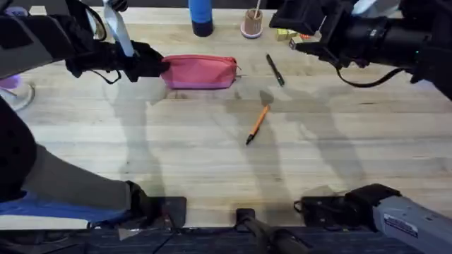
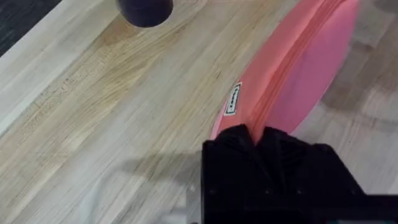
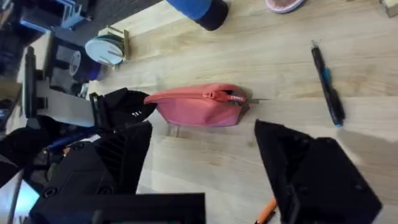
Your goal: Unzip the bag, pick up the pens from the table one at a time and place them inside, then zip the bag closed.
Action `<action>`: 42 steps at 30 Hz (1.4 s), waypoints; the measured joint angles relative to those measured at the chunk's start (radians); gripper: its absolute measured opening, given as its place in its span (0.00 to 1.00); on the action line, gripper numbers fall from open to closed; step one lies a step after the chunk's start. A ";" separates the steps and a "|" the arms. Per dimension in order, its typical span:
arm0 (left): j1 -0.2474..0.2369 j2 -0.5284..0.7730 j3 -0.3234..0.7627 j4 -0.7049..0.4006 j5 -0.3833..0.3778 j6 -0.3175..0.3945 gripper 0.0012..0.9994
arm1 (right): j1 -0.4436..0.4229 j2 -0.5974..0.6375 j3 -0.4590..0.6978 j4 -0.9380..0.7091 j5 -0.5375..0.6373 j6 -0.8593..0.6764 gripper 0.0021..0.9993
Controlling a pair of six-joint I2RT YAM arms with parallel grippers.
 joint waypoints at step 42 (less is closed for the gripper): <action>0.000 0.000 0.000 0.000 0.000 0.000 0.04 | 0.007 0.250 0.000 0.114 0.008 0.183 1.00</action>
